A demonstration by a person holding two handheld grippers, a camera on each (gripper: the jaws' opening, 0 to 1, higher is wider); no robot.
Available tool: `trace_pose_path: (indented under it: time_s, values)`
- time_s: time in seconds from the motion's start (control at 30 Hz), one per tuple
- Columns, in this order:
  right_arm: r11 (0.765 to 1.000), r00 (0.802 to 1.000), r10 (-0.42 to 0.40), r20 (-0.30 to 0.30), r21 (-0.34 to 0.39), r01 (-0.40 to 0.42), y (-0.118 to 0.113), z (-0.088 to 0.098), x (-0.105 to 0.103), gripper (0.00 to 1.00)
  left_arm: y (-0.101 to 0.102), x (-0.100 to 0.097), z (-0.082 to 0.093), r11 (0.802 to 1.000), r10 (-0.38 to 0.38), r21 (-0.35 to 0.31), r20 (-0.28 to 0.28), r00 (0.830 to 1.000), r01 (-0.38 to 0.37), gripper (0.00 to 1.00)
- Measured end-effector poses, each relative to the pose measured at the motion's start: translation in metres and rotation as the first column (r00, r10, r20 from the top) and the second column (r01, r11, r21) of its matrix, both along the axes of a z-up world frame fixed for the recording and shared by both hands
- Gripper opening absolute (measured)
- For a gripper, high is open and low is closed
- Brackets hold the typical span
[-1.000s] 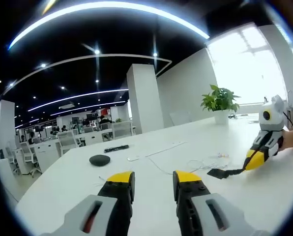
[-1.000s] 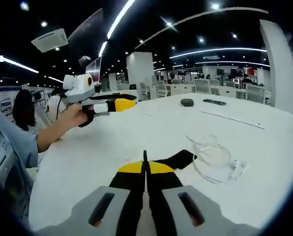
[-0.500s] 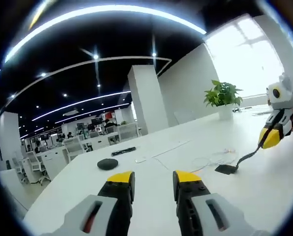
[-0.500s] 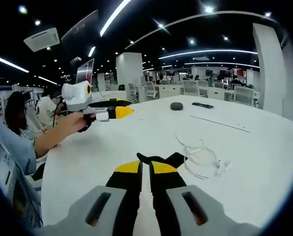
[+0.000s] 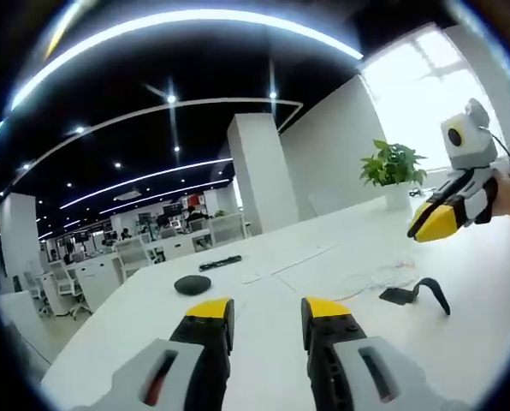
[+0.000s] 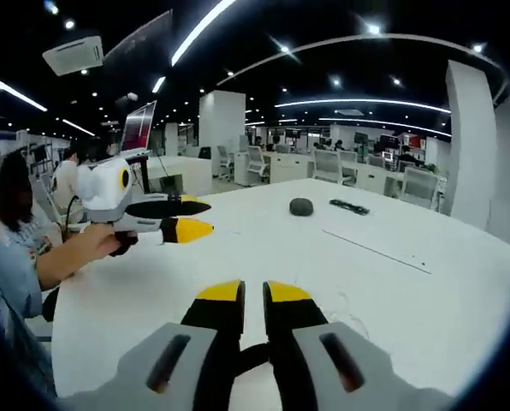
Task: Peel open the Velcro strap on the desktop, arrange the wired earphones neatly onto it, and close the Velcro strap to secure them.
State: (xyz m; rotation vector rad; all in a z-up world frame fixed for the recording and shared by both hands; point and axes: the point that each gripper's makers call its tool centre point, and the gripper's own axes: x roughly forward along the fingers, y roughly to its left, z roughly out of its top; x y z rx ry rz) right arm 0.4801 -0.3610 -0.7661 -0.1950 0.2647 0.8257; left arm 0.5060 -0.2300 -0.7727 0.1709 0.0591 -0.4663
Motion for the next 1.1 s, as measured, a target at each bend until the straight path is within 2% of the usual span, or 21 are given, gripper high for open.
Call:
trace_pose_path:
  time_s: [0.23, 0.37, 0.5, 0.6, 0.73, 1.1]
  values:
    - [0.997, 0.999, -0.032, 0.033, -0.076, 0.034, 0.015, -0.013, 0.048, 0.11, 0.001, 0.001, 0.001, 1.000, 0.001, -0.027, -0.010, 1.000, -0.001, 0.35]
    - [0.990, 0.994, -0.065, 0.082, -0.117, 0.074, 0.020, -0.016, 0.078, 0.11, -0.001, 0.000, 0.002, 1.000, -0.002, -0.025, -0.005, 1.000, 0.002, 0.35]
    - [0.989, 0.995, -0.079, 0.064, -0.123, 0.086, 0.028, -0.025, 0.103, 0.11, 0.000, -0.001, 0.003, 1.000, 0.005, -0.018, 0.007, 1.000, -0.005, 0.35]
    - [0.990, 0.996, -0.083, 0.042, -0.112, 0.087, 0.037, -0.033, 0.115, 0.12, 0.001, -0.001, 0.003, 1.000, 0.009, -0.024, 0.004, 1.000, -0.009, 0.35]
    - [0.986, 0.995, -0.090, 0.048, -0.137, 0.096, 0.043, -0.042, 0.128, 0.13, 0.000, -0.001, 0.001, 1.000, 0.011, -0.025, -0.002, 1.000, -0.011, 0.35]
    - [0.981, 0.991, -0.127, 0.042, -0.144, 0.132, 0.047, -0.056, 0.157, 0.14, -0.004, -0.003, -0.002, 1.000, 0.002, -0.027, -0.012, 1.000, -0.002, 0.35]
